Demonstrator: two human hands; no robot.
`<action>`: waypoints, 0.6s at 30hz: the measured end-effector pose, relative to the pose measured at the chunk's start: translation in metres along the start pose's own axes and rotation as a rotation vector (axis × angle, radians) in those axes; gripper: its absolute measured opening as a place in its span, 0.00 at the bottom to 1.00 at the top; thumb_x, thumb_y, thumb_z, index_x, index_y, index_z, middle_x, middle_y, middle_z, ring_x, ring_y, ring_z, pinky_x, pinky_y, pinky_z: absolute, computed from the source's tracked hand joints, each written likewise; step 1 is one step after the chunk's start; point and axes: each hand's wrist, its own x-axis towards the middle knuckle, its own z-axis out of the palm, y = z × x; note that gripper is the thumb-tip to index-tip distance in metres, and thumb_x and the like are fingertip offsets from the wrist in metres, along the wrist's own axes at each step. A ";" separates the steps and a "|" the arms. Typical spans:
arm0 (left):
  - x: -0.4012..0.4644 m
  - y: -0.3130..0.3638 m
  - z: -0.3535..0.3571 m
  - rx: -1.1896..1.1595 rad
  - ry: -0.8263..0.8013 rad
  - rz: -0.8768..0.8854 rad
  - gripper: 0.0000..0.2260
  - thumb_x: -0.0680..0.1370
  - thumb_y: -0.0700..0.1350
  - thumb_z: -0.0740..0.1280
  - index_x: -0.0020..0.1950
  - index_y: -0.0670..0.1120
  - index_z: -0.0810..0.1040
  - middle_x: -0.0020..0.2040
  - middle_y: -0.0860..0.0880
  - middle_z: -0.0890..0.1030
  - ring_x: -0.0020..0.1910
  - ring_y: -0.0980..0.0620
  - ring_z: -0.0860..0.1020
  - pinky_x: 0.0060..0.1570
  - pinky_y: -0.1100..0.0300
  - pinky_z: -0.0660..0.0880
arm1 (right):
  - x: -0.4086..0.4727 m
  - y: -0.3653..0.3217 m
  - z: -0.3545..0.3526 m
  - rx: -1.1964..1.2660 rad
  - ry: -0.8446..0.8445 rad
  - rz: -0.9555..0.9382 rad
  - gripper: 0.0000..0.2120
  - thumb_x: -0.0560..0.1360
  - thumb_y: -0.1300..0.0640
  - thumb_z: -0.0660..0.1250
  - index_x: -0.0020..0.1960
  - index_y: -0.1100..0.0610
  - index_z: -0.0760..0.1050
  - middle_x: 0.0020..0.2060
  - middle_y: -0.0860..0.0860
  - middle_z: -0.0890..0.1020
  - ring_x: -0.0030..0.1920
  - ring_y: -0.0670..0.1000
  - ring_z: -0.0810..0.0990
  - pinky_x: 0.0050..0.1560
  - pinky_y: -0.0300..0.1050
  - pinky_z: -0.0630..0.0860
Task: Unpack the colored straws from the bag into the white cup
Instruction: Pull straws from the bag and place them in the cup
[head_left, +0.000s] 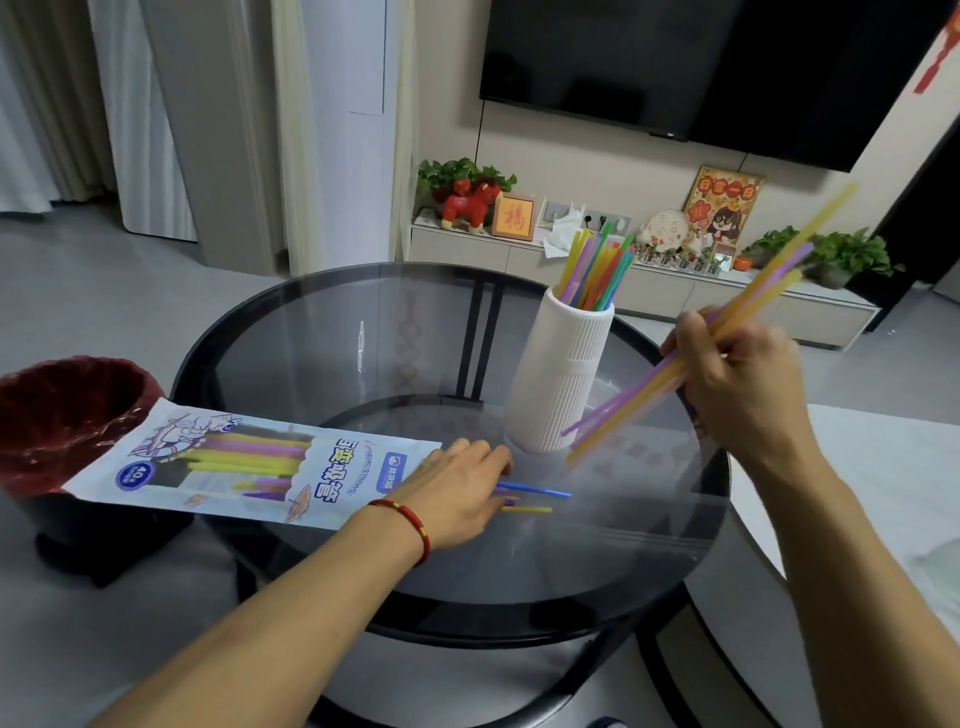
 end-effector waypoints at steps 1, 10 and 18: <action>0.000 0.001 0.000 0.000 -0.009 -0.005 0.16 0.82 0.54 0.62 0.67 0.50 0.69 0.60 0.48 0.74 0.58 0.47 0.71 0.58 0.51 0.71 | 0.004 -0.004 -0.003 -0.023 -0.023 -0.031 0.17 0.83 0.58 0.62 0.37 0.55 0.80 0.27 0.41 0.79 0.26 0.42 0.80 0.32 0.37 0.71; 0.025 0.045 -0.005 -0.578 0.119 0.038 0.22 0.79 0.56 0.67 0.71 0.50 0.68 0.57 0.51 0.75 0.47 0.58 0.72 0.49 0.63 0.70 | -0.002 -0.024 0.038 -0.078 -0.248 -0.148 0.18 0.82 0.53 0.65 0.40 0.64 0.81 0.34 0.59 0.85 0.33 0.57 0.84 0.40 0.57 0.83; 0.035 0.065 0.005 -0.624 0.175 0.000 0.13 0.81 0.53 0.66 0.58 0.46 0.69 0.47 0.50 0.75 0.45 0.50 0.76 0.44 0.60 0.74 | -0.013 -0.014 0.044 -0.052 -0.247 -0.113 0.18 0.83 0.54 0.65 0.41 0.65 0.81 0.36 0.57 0.86 0.37 0.54 0.85 0.40 0.57 0.83</action>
